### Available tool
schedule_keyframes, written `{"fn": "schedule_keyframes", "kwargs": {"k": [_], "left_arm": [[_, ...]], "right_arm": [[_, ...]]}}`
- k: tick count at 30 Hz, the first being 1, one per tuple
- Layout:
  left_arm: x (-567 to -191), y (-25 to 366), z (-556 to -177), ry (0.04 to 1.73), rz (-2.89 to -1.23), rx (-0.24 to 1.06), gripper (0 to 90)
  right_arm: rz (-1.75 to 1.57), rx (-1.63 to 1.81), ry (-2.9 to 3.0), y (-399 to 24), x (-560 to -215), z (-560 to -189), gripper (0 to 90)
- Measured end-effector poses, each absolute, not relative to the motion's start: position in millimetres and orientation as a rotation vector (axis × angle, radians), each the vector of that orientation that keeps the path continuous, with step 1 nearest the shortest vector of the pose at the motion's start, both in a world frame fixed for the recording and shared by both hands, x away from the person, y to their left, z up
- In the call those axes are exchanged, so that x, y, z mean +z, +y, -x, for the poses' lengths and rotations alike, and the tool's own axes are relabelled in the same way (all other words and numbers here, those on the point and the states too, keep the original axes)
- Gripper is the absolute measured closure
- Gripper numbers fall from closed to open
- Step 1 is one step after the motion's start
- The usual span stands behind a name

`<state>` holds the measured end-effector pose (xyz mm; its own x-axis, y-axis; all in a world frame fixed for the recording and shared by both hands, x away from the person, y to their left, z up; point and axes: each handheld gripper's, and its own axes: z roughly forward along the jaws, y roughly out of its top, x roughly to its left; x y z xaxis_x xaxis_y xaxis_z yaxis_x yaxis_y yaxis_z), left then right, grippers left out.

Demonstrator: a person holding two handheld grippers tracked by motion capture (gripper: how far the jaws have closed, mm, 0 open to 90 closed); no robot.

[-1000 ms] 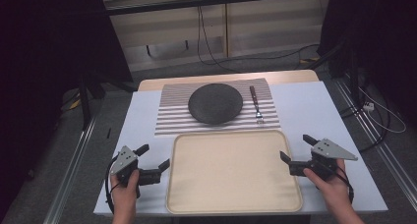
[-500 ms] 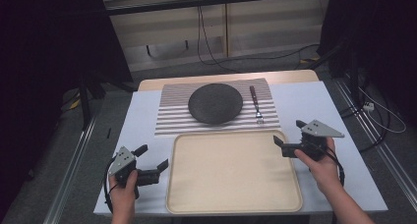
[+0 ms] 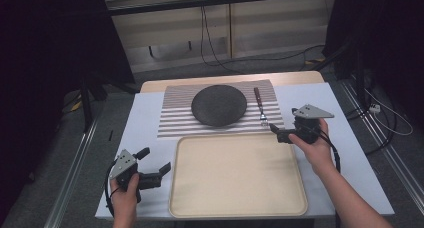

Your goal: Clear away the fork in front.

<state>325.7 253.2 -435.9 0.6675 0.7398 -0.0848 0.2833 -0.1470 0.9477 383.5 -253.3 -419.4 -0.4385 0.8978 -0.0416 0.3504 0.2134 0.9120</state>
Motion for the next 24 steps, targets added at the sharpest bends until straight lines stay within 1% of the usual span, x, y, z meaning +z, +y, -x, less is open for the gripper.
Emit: {"fn": "schedule_keyframes", "kwargs": {"k": [15,24], "left_arm": [[-435.8,253.4,-325.4,0.825,-1.72,0.483,2.8],[-436.7,255.8,-324.2,0.83,-1.723,0.485,2.8]], "right_arm": [[-1.232,1.156,1.912,-249.3,-421.0,-433.5,2.6],[-1.254,1.127,1.932,-242.9,-428.8,-458.2,3.0]]}}
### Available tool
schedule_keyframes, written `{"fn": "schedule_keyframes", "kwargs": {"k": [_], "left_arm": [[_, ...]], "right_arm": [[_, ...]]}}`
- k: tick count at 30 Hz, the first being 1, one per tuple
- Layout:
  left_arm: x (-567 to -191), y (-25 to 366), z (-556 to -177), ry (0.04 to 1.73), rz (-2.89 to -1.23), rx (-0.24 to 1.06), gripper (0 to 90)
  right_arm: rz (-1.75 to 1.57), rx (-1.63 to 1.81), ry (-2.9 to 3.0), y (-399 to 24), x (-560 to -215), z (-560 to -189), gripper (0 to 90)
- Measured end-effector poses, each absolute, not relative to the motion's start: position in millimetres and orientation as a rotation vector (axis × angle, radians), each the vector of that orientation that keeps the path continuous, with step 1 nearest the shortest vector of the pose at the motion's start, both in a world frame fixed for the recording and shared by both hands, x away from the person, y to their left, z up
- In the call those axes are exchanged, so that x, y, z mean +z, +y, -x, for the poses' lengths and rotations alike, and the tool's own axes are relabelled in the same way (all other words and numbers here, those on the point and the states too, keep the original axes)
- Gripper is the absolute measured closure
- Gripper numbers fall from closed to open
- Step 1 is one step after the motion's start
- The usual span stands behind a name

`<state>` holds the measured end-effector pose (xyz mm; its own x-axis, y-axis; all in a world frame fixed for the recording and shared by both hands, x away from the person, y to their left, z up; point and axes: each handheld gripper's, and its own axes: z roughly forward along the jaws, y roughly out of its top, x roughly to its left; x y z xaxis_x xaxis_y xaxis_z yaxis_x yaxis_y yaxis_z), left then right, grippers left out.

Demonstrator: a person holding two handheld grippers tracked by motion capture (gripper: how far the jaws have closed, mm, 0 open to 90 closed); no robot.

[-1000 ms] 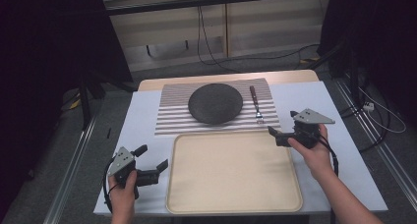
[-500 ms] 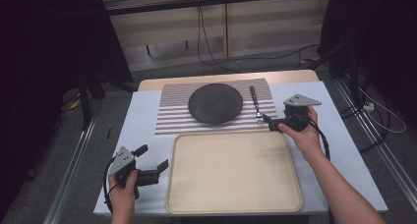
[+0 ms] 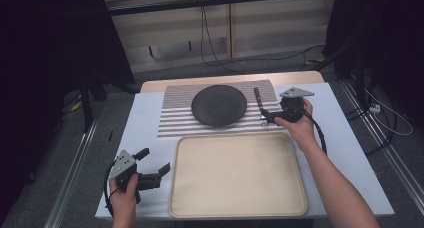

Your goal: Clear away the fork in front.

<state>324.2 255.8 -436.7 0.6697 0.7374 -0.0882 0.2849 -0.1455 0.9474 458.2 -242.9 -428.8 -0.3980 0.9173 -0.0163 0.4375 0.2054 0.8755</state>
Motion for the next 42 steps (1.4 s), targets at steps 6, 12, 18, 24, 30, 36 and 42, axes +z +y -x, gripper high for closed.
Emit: {"fn": "schedule_keyframes", "kwargs": {"k": [6,12,18,24,30,36,42], "left_arm": [[-437.1,254.7,-325.4,0.831,-1.725,0.482,2.8],[-437.6,252.9,-326.1,0.829,-1.728,0.479,2.8],[-437.6,253.6,-325.2,0.83,-1.725,0.474,2.8],[-438.6,252.4,-324.3,0.827,-1.743,0.485,2.8],[-439.7,251.7,-325.2,0.823,-1.757,0.487,2.8],[-440.5,249.9,-327.0,0.82,-1.759,0.481,2.8],[-440.7,250.0,-327.8,0.819,-1.763,0.487,2.8]], "right_arm": [[-1.284,1.118,1.908,-242.7,-430.2,-470.8,2.7],[-1.347,1.107,1.912,-246.1,-435.6,-479.2,3.0],[-1.355,1.099,1.945,-242.9,-436.4,-488.0,13.2],[-1.373,1.105,1.961,-236.3,-439.1,-497.9,33.1],[-1.398,1.076,1.986,-232.3,-443.0,-507.4,53.2],[-1.409,1.012,2.045,-225.5,-451.5,-517.8,60.9],[-1.433,0.974,2.061,-221.1,-457.2,-532.7,64.3]]}}
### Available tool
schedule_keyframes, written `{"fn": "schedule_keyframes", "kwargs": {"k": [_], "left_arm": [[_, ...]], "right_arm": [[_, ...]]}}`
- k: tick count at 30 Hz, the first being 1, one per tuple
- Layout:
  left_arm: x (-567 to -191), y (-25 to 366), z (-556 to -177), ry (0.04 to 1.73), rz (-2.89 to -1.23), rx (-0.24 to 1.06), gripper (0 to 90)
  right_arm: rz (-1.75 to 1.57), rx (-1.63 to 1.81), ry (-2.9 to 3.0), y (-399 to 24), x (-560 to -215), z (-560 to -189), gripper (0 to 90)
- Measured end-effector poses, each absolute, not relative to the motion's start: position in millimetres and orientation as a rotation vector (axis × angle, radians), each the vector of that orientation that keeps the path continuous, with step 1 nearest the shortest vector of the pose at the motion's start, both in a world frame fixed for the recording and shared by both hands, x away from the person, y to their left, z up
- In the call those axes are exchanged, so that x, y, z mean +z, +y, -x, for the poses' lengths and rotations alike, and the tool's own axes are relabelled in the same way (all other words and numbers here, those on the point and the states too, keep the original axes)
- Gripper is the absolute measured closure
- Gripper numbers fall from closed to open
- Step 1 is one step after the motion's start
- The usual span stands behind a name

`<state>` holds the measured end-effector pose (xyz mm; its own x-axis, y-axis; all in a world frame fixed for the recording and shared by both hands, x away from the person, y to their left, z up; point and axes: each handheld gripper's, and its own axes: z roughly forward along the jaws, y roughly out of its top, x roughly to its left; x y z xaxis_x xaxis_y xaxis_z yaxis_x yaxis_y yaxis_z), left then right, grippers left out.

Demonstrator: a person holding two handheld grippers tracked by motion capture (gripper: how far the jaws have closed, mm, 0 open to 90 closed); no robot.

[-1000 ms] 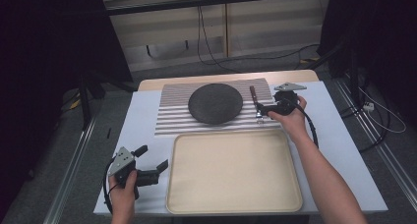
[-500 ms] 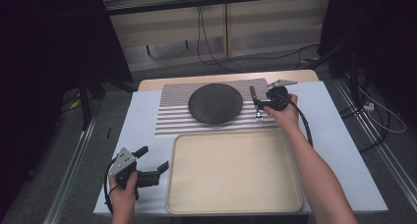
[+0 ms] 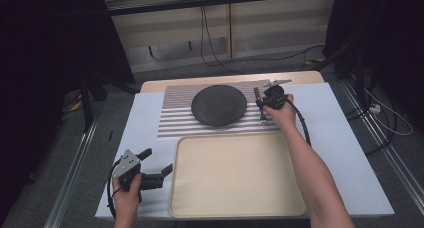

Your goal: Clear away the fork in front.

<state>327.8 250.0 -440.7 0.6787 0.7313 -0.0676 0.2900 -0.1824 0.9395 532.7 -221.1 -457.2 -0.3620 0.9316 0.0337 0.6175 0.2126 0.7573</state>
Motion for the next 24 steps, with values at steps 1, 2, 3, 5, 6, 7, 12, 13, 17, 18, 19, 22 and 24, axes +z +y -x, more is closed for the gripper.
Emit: {"fn": "schedule_keyframes", "kwargs": {"k": [1,2,3,5,6,7,12,13,17,18,19,22,24], "left_arm": [[-440.8,249.9,-327.6,0.826,-1.759,0.483,2.8],[-440.8,250.3,-327.9,0.824,-1.763,0.483,2.8],[-440.9,250.4,-328.2,0.827,-1.765,0.485,2.8],[-441.1,250.7,-328.8,0.826,-1.773,0.493,2.8],[-441.3,250.6,-328.9,0.826,-1.777,0.494,2.8],[-441.4,250.4,-329.0,0.826,-1.778,0.494,2.8],[-441.9,249.3,-329.6,0.822,-1.78,0.487,2.8],[-441.8,249.4,-329.4,0.823,-1.779,0.486,2.8],[-441.2,250.4,-329.5,0.821,-1.778,0.493,2.8],[-441.2,250.6,-329.8,0.82,-1.779,0.495,2.8],[-441.1,250.6,-329.4,0.823,-1.778,0.496,2.8],[-440.0,250.5,-328.7,0.82,-1.775,0.499,2.8],[-439.5,250.6,-328.7,0.816,-1.775,0.499,2.8]], "right_arm": [[-1.435,0.967,2.061,-219.8,-458.2,-534.7,66.5],[-1.447,0.973,2.065,-218.6,-459.7,-536.8,66.7],[-1.464,0.989,2.061,-217.4,-461.0,-538.2,68.4],[-1.51,0.956,2.072,-216.2,-464.0,-540.1,74.3],[-1.534,0.968,2.064,-216.8,-463.7,-540.4,75.4],[-1.537,0.977,2.067,-218.7,-463.6,-540.8,76.8],[-1.56,1.008,2.106,-230.7,-462.0,-537.7,78.0],[-1.536,1.0,2.115,-233.1,-462.0,-536.4,78.0],[-1.518,0.966,2.141,-241.4,-460.0,-527.6,78.1],[-1.511,0.963,2.144,-242.9,-459.8,-525.9,78.1],[-1.509,0.957,2.147,-244.7,-459.5,-523.3,78.1],[-1.493,0.952,2.157,-249.1,-459.2,-515.4,78.1],[-1.464,0.93,2.181,-251.3,-458.2,-510.2,78.1]]}}
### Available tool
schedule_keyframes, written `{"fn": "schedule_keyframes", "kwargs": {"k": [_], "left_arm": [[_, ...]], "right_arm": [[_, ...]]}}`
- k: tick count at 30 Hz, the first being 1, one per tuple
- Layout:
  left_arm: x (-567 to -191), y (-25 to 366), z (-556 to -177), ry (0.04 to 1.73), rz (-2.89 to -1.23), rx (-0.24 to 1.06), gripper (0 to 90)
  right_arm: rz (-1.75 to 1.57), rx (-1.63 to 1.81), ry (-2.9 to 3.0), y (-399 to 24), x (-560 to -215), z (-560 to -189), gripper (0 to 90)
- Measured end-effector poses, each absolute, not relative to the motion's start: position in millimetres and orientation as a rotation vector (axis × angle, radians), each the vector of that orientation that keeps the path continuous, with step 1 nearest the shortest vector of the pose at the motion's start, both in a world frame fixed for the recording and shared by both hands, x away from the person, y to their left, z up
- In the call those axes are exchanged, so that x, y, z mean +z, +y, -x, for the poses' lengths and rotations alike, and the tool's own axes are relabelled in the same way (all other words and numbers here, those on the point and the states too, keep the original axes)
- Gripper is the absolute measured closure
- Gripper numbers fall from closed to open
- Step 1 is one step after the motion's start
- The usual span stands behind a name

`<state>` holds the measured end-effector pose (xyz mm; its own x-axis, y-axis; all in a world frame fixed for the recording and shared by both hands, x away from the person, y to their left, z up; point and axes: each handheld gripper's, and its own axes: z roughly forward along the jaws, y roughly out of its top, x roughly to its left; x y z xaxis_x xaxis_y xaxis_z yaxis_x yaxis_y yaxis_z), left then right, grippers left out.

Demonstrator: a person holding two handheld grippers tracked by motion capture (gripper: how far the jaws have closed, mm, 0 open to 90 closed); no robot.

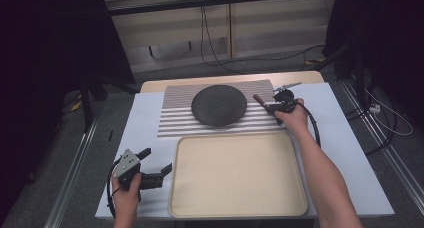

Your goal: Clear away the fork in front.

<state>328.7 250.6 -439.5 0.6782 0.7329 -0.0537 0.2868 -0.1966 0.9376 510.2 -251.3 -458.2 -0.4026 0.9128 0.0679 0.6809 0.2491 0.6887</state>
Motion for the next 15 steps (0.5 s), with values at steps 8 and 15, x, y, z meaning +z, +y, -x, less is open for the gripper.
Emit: {"fn": "schedule_keyframes", "kwargs": {"k": [8,15], "left_arm": [[-438.4,253.1,-327.8,0.823,-1.762,0.507,2.8],[-437.5,253.8,-326.6,0.823,-1.766,0.508,2.8]], "right_arm": [[-1.456,0.879,2.233,-264.9,-453.6,-490.1,78.1],[-1.43,0.819,2.285,-270.9,-449.7,-475.5,78.1]]}}
